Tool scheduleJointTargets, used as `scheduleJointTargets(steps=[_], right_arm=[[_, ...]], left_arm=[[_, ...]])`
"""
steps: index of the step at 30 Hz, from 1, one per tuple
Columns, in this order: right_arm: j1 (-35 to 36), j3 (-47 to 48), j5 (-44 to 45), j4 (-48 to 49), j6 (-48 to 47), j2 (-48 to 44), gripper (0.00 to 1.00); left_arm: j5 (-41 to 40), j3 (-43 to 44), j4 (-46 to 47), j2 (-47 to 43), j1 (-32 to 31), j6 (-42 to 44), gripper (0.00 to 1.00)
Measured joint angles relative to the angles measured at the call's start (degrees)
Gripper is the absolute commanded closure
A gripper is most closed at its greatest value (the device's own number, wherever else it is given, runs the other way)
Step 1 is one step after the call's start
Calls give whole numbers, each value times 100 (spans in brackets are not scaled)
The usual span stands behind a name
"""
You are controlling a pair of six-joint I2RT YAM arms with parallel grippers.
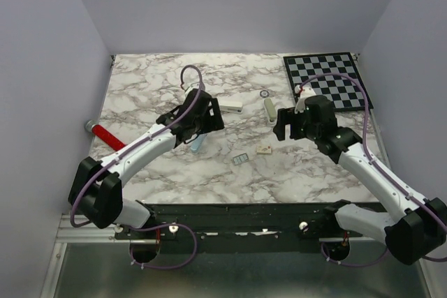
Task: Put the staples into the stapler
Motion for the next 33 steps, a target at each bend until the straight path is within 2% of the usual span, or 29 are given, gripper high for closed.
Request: scheduleJointTargets(steps=[5, 10, 14, 25, 26, 33], right_arm=[[0, -107, -219, 28, -146, -199, 7], [0, -157, -356, 37, -184, -199, 7], [0, -195, -470, 70, -181, -227, 7], [0, -466, -575, 83, -177, -350, 7], [0, -474, -573, 83, -175, -350, 7], [0, -511, -575, 114, -136, -350, 7]], left_arm=[[-726, 973, -739, 83, 7, 1244, 12], [-1095, 2009, -1357, 1279, 35, 1910, 15], [-1154, 2485, -1867, 2135, 37, 2376, 20], [-970, 3040, -2634, 2924, 79, 2992, 39], [-951, 3082, -2662, 2986, 83, 3018, 45], [-850, 3106, -2802, 3241, 127, 3115, 53]])
